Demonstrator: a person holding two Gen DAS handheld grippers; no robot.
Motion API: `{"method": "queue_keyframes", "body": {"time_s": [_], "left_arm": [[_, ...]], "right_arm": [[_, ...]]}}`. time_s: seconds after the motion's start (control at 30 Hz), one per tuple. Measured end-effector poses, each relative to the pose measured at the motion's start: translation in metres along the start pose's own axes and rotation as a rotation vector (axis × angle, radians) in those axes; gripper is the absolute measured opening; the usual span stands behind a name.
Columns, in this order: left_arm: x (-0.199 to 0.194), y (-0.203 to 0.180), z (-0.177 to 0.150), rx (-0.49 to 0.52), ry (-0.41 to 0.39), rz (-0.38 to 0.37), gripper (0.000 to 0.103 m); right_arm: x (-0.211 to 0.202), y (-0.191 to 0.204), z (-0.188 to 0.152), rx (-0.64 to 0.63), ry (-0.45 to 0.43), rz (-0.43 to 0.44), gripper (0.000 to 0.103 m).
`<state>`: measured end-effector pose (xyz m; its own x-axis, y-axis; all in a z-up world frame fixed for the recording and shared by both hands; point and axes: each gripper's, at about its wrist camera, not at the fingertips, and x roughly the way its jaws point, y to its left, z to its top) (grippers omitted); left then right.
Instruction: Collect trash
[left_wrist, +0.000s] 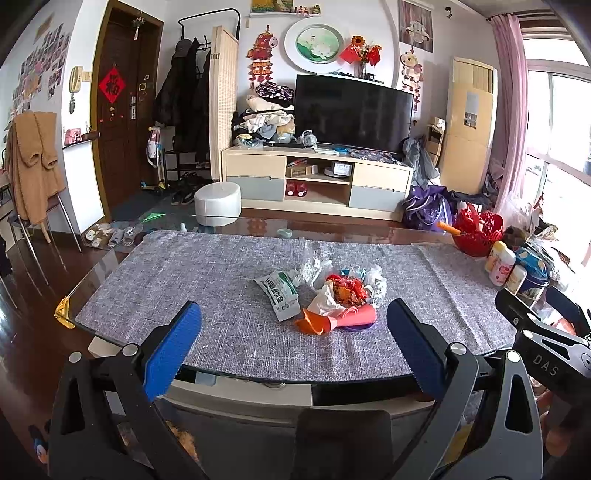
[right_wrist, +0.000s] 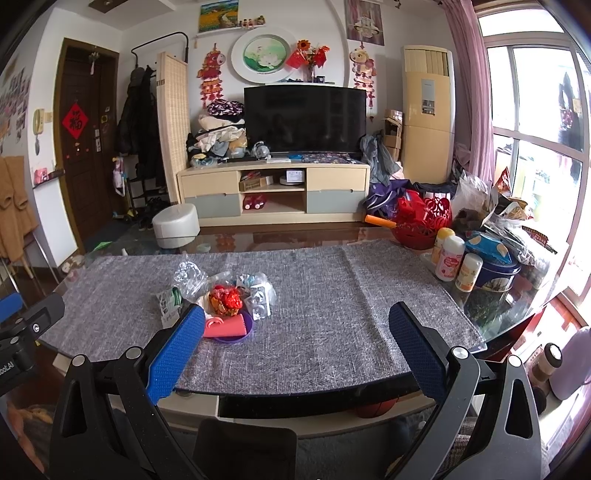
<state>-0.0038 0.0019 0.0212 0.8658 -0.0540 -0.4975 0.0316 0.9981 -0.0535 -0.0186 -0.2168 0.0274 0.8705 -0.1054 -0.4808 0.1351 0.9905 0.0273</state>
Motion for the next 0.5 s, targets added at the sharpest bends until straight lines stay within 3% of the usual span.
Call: {"method": "queue_keyframes", "body": {"time_s": [0.5], "left_arm": [[-0.0012,0.0001,0.0048,-0.007,-0.006,-0.001,0.095]], "right_arm": [[0.0015,-0.0018,0.0026,0.002,-0.004,-0.001,0.100]]}}
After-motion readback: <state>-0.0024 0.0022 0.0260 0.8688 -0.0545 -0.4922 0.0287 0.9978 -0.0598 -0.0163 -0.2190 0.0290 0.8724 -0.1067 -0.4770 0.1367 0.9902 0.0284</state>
